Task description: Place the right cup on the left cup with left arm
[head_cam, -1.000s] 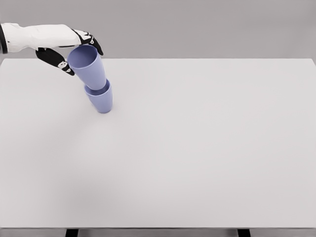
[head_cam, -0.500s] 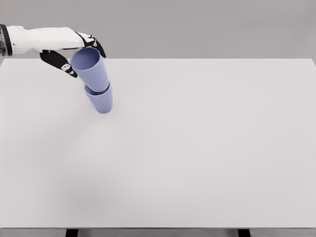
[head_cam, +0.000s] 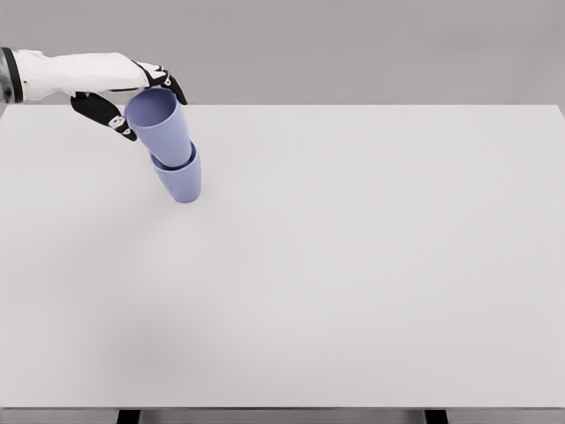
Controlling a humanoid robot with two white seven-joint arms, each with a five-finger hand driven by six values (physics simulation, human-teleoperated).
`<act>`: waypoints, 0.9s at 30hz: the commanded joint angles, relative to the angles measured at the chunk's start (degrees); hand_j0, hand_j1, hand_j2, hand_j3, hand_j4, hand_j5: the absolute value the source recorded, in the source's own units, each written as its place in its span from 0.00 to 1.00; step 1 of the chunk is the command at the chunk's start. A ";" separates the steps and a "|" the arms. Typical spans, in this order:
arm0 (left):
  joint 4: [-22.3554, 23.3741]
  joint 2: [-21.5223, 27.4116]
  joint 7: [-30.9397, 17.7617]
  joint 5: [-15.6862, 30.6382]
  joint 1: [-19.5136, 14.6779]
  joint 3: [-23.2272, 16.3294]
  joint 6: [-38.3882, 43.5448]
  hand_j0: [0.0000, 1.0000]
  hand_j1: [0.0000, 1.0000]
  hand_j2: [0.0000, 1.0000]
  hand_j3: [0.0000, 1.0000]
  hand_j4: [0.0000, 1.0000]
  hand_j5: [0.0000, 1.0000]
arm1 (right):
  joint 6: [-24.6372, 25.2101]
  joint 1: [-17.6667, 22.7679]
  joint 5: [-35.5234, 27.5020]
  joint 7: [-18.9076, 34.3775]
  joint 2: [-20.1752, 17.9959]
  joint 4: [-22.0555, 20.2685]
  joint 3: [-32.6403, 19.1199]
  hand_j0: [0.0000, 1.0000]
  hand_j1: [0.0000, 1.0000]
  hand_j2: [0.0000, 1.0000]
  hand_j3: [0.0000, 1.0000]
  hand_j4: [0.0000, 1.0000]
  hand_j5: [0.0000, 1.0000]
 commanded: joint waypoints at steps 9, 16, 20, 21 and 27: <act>0.61 -0.16 0.05 -0.38 0.09 0.08 0.13 0.53 0.53 0.53 0.53 0.53 0.53 | -0.01 0.00 0.02 0.01 0.00 0.01 0.00 1.00 1.00 1.00 1.00 1.00 1.00; 0.88 -0.87 0.23 -0.47 0.09 0.16 0.13 0.68 0.68 0.68 0.68 0.68 0.68 | -0.01 0.00 0.02 0.01 0.00 0.01 0.00 1.00 1.00 1.00 1.00 1.00 1.00; 1.14 -0.95 0.67 -0.47 0.09 0.25 0.13 0.72 0.72 0.72 0.72 0.72 0.72 | -0.01 0.00 0.02 0.01 0.00 0.01 0.00 1.00 1.00 1.00 1.00 1.00 1.00; 1.23 -1.04 0.67 -0.47 0.09 0.25 0.13 0.75 0.75 0.75 0.75 0.75 0.75 | -0.01 0.00 0.02 0.01 0.00 0.01 0.00 1.00 1.00 1.00 1.00 1.00 1.00; 1.58 -1.04 0.76 -0.55 0.00 0.25 0.13 0.82 0.82 0.82 0.82 0.82 0.82 | -0.01 0.00 0.02 0.01 0.00 0.01 0.00 1.00 1.00 1.00 1.00 1.00 1.00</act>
